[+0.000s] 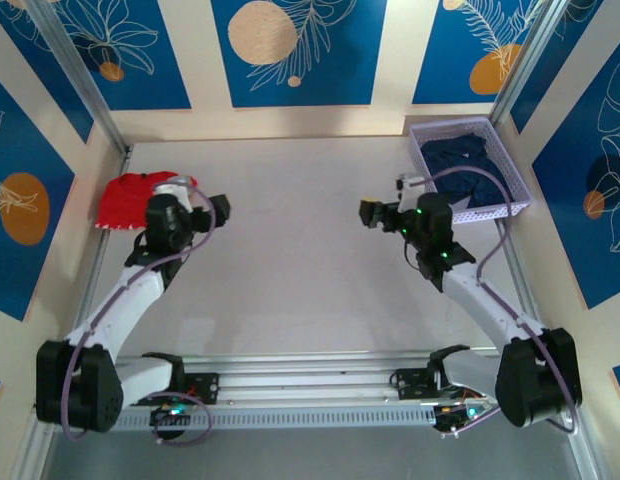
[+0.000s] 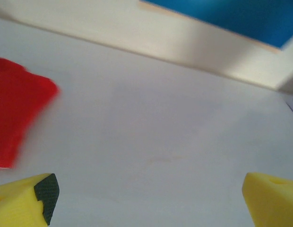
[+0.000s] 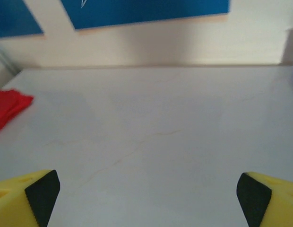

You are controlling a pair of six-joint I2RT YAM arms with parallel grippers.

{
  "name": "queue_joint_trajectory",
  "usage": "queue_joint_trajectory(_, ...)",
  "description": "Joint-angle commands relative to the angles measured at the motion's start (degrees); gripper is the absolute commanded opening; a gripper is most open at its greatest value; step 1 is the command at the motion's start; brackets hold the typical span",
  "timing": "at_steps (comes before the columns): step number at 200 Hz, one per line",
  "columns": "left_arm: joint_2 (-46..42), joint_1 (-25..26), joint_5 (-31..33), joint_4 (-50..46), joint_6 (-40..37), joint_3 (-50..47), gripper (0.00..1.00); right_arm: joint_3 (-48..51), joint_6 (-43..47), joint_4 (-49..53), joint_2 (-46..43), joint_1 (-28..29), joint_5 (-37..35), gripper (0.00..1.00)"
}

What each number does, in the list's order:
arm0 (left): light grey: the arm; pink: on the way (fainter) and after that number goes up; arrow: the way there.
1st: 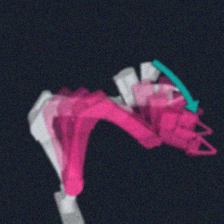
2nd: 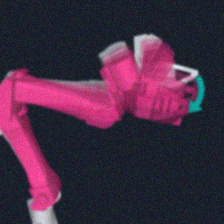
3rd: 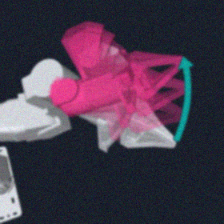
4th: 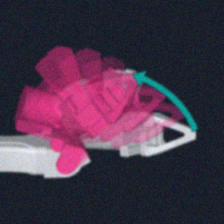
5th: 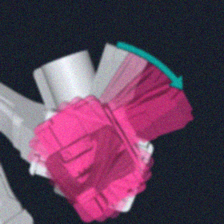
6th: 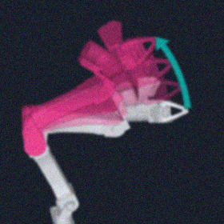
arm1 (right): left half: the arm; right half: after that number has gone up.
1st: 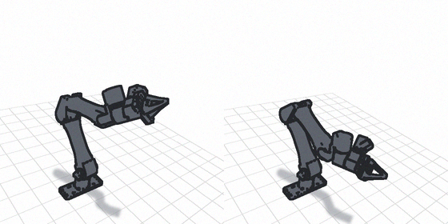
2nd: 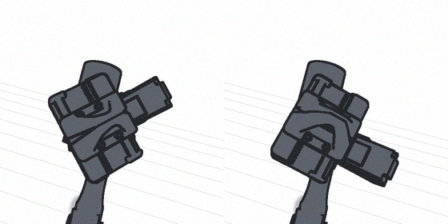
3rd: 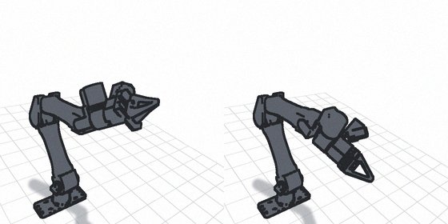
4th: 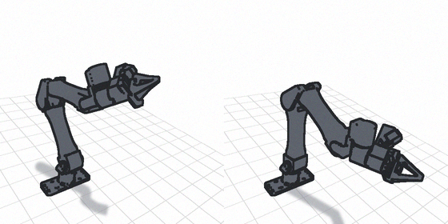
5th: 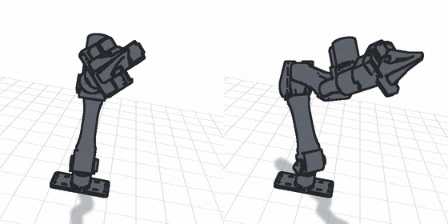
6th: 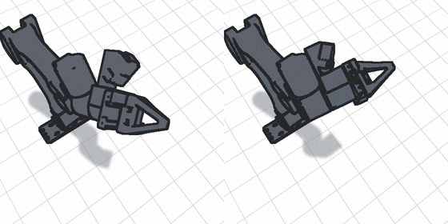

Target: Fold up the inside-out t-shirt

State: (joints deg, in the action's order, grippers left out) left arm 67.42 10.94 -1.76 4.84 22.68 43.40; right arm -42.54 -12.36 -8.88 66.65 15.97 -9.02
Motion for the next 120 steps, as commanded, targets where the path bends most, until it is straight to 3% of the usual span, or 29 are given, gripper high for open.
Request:
queue_joint_trajectory(1, 5.0, 5.1, -6.1, -6.4, 2.1, 5.8, 1.0, -8.6, -0.7, 15.3, 4.9, -3.7, -7.7, 0.98)
queue_joint_trajectory(16, 8.3, 9.1, -6.7, -6.7, 2.0, 8.3, 1.0, -14.8, -3.2, 20.3, 9.3, -10.1, -7.4, 0.98)
queue_joint_trajectory(37, 12.5, 15.1, -6.4, -6.4, 1.7, 11.4, 1.0, -23.5, -4.6, 25.4, 17.1, -16.9, -12.8, 0.98)
queue_joint_trajectory(57, 16.3, 19.1, -5.5, -6.7, 0.7, 14.2, 1.0, -33.0, -7.7, 31.3, 26.2, -22.3, -11.8, 0.96)
queue_joint_trajectory(120, 22.7, 21.8, -5.7, -10.0, 1.0, 18.0, 1.0, -58.8, -14.0, 42.6, 51.7, -29.9, -8.6, 0.94)
